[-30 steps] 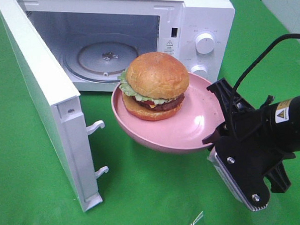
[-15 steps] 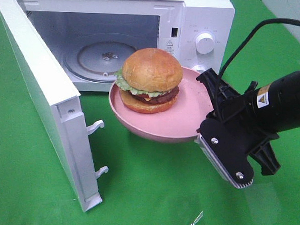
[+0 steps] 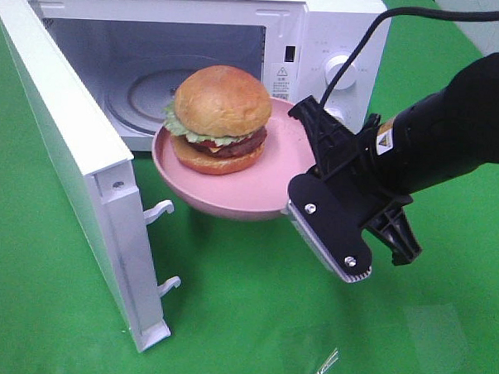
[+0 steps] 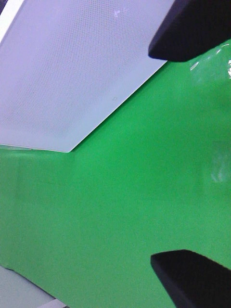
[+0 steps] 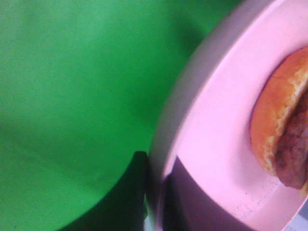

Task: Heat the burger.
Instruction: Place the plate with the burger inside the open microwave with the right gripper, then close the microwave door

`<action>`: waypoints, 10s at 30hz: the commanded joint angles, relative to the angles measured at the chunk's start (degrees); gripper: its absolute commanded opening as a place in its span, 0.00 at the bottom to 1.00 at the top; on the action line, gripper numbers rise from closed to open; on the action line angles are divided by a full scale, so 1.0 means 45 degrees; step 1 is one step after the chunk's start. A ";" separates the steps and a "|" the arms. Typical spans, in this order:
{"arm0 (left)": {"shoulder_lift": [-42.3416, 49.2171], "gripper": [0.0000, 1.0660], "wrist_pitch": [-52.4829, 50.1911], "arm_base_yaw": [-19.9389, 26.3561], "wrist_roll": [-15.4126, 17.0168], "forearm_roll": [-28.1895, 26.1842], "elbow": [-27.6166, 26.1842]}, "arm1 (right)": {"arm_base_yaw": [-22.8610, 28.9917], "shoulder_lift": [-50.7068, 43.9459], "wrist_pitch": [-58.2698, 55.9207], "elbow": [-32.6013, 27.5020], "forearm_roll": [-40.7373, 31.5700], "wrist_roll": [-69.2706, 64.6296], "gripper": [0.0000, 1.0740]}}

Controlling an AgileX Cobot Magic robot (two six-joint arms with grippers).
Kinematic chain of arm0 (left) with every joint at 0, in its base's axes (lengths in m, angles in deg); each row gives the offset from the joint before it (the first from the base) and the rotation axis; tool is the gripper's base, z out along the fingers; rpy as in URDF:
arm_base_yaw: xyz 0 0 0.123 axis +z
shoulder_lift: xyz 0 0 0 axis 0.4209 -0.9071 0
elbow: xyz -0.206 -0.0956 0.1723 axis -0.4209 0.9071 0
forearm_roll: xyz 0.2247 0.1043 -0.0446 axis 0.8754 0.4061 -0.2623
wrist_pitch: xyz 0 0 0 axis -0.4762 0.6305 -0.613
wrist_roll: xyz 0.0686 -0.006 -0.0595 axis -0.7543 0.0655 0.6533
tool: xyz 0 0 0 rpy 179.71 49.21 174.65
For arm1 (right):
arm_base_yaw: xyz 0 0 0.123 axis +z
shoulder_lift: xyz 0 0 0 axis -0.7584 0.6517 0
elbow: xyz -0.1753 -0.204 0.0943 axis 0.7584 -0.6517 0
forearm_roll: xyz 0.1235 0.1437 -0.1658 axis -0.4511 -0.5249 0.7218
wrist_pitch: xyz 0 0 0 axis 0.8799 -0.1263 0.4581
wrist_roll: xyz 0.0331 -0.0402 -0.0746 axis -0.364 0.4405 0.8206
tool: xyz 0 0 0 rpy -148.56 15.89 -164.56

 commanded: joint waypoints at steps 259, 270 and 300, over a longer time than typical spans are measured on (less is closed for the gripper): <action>0.0038 0.92 0.0064 -0.0038 0.0051 0.0038 0.0000 | -0.7207 -1.8729 -0.9053 -0.4074 0.1553 -2.3147 0.71; 0.0038 0.92 0.0064 -0.0038 0.0051 0.0038 0.0000 | -0.7207 -2.0219 -0.9078 -0.4125 0.1592 -2.3135 0.71; 0.0038 0.92 0.0064 -0.0038 0.0051 0.0038 0.0000 | -0.7207 -2.0219 -0.9078 -0.4125 0.1592 -2.3122 0.71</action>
